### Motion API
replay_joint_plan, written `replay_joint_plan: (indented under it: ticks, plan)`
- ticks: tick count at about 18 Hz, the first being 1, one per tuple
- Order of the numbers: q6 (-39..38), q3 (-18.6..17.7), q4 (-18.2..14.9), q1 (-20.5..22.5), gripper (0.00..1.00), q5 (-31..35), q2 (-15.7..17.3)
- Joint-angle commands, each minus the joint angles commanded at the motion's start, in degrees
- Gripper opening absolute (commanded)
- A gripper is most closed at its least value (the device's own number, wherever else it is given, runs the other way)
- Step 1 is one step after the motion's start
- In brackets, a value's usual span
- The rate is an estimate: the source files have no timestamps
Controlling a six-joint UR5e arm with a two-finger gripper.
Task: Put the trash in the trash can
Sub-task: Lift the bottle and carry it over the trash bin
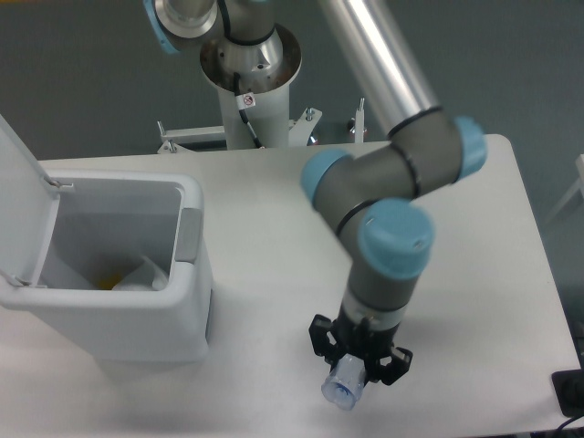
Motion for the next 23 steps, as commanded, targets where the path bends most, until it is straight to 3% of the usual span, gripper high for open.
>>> replay_joint_plan:
  ticks: [6,10,17,23]
  plan:
    - [-3.9,0.3,0.1,5.6,0.28,-21.8,7.4]
    - [-4.9,0.9,0.2,6.1,0.28,-29.6,11.8]
    - [-5.3,2.0,0.2,4.7,0.28,-35.9,16.1]
    - [-4.9,-1.2,0.3,-0.1,0.28,-39.1,19.9]
